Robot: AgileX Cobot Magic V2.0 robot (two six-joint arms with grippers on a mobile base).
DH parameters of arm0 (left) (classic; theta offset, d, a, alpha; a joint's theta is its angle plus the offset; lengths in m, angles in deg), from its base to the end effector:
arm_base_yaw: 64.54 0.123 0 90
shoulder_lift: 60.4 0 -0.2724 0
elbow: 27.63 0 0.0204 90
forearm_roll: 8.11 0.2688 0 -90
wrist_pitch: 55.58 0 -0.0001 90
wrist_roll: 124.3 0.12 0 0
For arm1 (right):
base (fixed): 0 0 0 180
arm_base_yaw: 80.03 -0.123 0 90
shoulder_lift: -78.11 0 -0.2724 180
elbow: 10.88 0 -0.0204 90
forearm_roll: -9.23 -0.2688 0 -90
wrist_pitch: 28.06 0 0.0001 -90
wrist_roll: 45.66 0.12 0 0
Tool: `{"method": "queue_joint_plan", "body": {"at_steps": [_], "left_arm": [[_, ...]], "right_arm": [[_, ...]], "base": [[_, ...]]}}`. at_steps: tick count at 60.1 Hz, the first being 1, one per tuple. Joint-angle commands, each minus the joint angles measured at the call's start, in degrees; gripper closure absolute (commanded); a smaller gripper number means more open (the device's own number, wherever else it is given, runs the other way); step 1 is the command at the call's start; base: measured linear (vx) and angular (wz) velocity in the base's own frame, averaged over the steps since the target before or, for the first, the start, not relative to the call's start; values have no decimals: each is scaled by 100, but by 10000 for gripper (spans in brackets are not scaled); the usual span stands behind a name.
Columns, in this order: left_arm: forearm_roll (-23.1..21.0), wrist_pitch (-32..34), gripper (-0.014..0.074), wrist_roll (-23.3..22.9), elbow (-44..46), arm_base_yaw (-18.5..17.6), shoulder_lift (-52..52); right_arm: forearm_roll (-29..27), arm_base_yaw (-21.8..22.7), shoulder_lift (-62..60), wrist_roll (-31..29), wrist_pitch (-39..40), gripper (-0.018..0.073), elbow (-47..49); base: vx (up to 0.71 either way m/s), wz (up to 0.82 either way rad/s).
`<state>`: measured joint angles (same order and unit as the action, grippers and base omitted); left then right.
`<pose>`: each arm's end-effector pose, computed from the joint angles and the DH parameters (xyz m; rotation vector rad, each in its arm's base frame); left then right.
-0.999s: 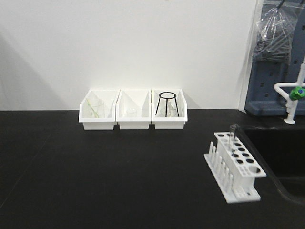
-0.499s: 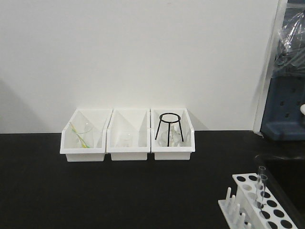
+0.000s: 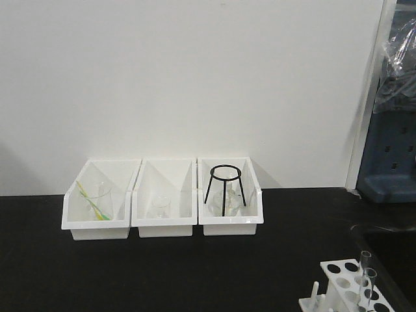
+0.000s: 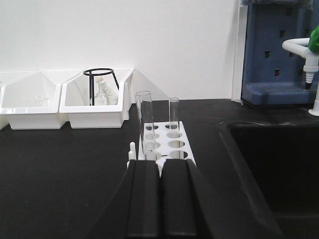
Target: Flip and reinsert test tube from rack
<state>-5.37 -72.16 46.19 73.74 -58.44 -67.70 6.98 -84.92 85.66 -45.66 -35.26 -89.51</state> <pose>0.1128 0.0137 0.1710 -0.2120 1.7762 0.0024 0.1161 0.0105 0.1899 -0.0416 1.6301 0.0995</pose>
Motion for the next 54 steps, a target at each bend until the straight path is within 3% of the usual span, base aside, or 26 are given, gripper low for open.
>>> {"method": "queue_joint_plan", "body": {"at_steps": [1, 15, 22, 27, 38, 54], "left_arm": [[-21, 503, 603, -1, -11, -43, 17], [-21, 503, 603, -1, -11, -43, 17], [-21, 503, 603, -1, -11, -43, 17], [-21, 503, 603, -1, -11, -43, 17], [-21, 503, 603, -1, -11, -43, 17], [-21, 503, 603, -1, -11, -43, 17]], "right_arm": [[10, 33, -58, -47, 471, 568, -2], [-15, 33, -58, 0, 530, 568, -2], [-71, 33, -58, 107, 1398, 568, 168], [-180, 33, 59, 122, 1576, 568, 725], [-181, 33, 2039, -427, 2284, 568, 2190], [-175, 28, 4924, -458, 2678, 568, 3383]], "base": [[4, -1], [1, -1], [0, 0], [0, 0], [0, 1], [0, 0]]}}
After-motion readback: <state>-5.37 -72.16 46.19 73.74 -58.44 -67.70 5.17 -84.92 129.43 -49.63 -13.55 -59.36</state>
